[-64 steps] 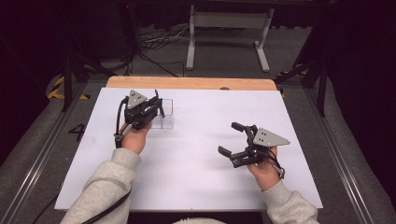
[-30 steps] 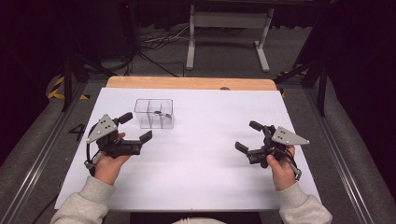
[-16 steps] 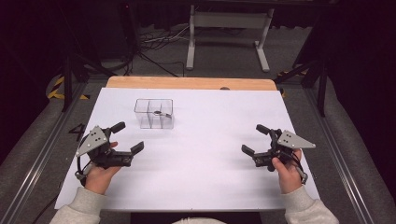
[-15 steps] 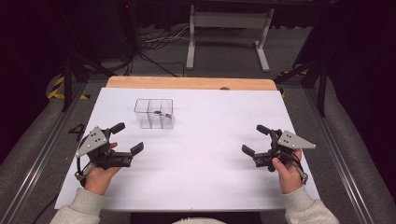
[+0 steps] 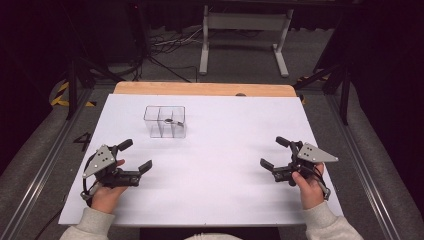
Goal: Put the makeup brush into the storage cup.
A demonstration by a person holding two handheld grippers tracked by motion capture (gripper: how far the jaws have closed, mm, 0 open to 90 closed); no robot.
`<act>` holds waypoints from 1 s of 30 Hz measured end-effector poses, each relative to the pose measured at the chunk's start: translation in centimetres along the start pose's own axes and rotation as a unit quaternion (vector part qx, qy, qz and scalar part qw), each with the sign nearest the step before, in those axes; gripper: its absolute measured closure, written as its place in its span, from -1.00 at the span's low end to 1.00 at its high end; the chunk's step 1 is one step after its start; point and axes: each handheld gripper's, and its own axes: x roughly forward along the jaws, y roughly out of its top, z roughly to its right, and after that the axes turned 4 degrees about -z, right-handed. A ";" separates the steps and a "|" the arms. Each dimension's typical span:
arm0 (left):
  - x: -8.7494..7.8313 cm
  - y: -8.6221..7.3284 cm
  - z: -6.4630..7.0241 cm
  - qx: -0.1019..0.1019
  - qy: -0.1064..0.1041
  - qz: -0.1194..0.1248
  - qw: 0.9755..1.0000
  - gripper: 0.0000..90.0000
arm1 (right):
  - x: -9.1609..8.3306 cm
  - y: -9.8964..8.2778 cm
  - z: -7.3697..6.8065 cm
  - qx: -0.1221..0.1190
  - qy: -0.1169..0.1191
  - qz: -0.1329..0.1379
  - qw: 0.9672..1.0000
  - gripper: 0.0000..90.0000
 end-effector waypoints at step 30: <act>1.0 -2.0 0.1 -0.023 0.001 -0.002 1.000 -1.00 | 0.4 -1.2 0.5 0.014 0.001 -0.007 1.000 -0.99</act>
